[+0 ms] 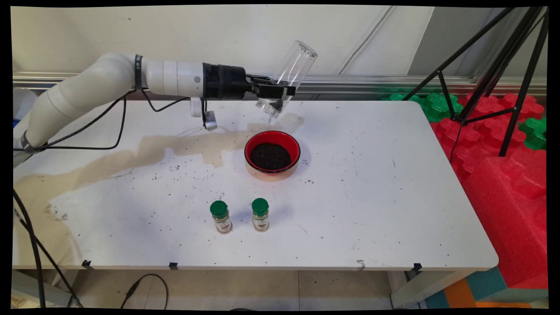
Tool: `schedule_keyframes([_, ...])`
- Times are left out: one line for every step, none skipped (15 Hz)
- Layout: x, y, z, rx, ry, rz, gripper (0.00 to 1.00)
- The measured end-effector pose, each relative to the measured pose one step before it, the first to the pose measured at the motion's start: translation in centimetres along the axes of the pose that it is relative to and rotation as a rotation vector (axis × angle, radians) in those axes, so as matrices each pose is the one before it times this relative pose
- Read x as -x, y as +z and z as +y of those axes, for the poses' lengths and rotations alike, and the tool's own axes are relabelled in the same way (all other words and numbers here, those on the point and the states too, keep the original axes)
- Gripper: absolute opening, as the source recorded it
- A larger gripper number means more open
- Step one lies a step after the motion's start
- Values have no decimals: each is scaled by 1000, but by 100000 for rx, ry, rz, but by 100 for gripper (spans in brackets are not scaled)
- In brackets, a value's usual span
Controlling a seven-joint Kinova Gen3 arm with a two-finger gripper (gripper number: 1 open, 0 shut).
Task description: Pour the black seasoning powder in the red bowl
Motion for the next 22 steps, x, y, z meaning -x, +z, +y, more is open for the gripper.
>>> schedule_keyframes([43,-53,-51,-311,1048,-297,0])
schedule_keyframes([40,-84,-54,-299,1023,-308,0])
schedule_keyframes([34,-95,-61,-317,906,-304,0])
schedule_keyframes([32,-87,-55,-335,897,-287,0])
schedule_keyframes([18,-87,-57,-313,740,-197,0])
schedule_keyframes([20,-113,-62,-336,833,-243,0])
schedule_keyframes([19,-122,-67,-326,769,-226,0])
schedule_keyframes([10,-107,-68,-317,654,-176,0])
schedule_keyframes([21,-115,-75,-350,745,-214,0])
schedule_keyframes([26,-130,-90,-346,725,-230,0])
schedule_keyframes([25,-99,-70,-302,607,-213,0])
schedule_keyframes([33,-103,-73,-331,682,-236,0])
schedule_keyframes([36,-102,-60,-268,617,-247,0])
schedule_keyframes([28,-78,-49,-210,497,-190,0])
schedule_keyframes([32,-98,-48,-211,506,-225,0])
schedule_keyframes([25,-71,-41,-230,392,-167,0])
schedule_keyframes([8,-73,-23,-119,283,-88,0])
schedule_keyframes([6,-54,-22,-95,109,-56,0])
schedule_keyframes([-6,-69,-21,-88,159,-27,0])
schedule_keyframes([-7,-73,-14,-111,55,-2,0])
schedule_keyframes([-8,-92,-5,-43,-40,-4,0])
schedule_keyframes([-21,-68,-1,-18,-184,36,0])
